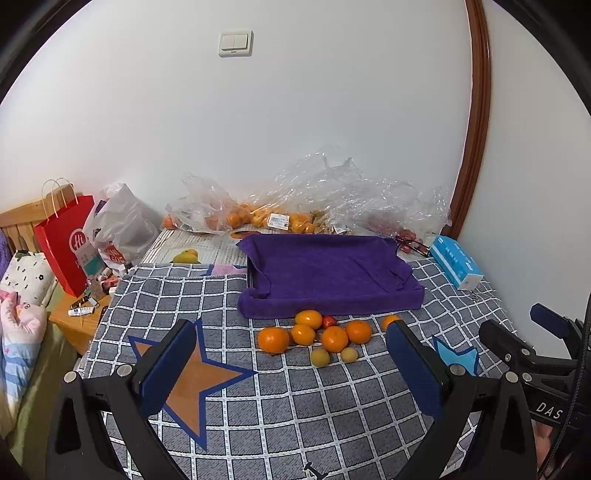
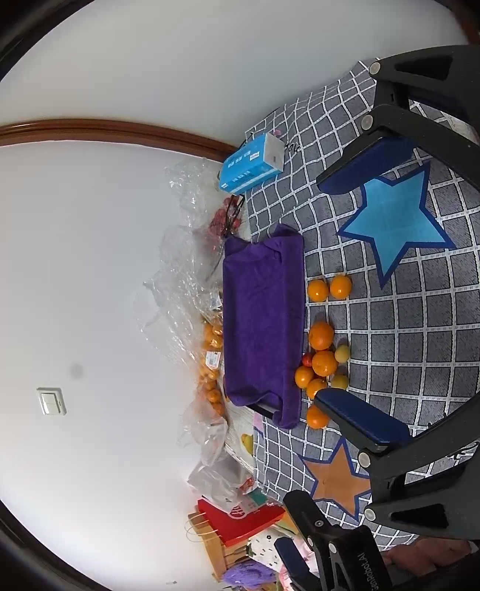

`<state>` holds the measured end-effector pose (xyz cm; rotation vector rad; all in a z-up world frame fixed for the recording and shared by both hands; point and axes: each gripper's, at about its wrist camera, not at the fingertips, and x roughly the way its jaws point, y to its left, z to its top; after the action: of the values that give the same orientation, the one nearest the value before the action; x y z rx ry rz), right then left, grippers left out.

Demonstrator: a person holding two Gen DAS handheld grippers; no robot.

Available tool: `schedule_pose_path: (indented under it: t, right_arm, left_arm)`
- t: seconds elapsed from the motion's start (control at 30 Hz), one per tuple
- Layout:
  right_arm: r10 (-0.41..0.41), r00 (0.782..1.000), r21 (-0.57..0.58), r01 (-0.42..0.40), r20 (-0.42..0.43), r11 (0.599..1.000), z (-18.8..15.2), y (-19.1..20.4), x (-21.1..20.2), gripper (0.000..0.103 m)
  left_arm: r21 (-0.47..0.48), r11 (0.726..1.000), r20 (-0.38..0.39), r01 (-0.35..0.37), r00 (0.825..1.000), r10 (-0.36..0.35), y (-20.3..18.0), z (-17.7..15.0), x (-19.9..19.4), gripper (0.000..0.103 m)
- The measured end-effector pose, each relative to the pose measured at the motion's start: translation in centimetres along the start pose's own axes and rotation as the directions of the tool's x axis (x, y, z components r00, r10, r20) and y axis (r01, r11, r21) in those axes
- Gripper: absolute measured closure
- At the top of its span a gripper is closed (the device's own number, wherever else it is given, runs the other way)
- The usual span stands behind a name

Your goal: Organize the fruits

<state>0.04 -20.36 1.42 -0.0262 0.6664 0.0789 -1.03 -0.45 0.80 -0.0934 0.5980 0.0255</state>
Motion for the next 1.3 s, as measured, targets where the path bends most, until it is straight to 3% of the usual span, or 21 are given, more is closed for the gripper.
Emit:
schedule_pose_path:
  t: [0.8,1.3]
  right_arm:
    - [0.014,1.000,0.006,-0.014,-0.011,1.000,-0.1,0.3,0.6,0.000]
    - [0.032,0.999,0.000,-0.032,-0.024,1.000,-0.4,0.6,1.5,0.000]
  left_arm:
    - [0.022,1.000,-0.007,-0.014,1.000,0.015,0.1,-0.1,0.5,0.000]
    - [-0.013,0.999,0.005,0.031,1.000,-0.031,0.7,0.2,0.5,0.000]
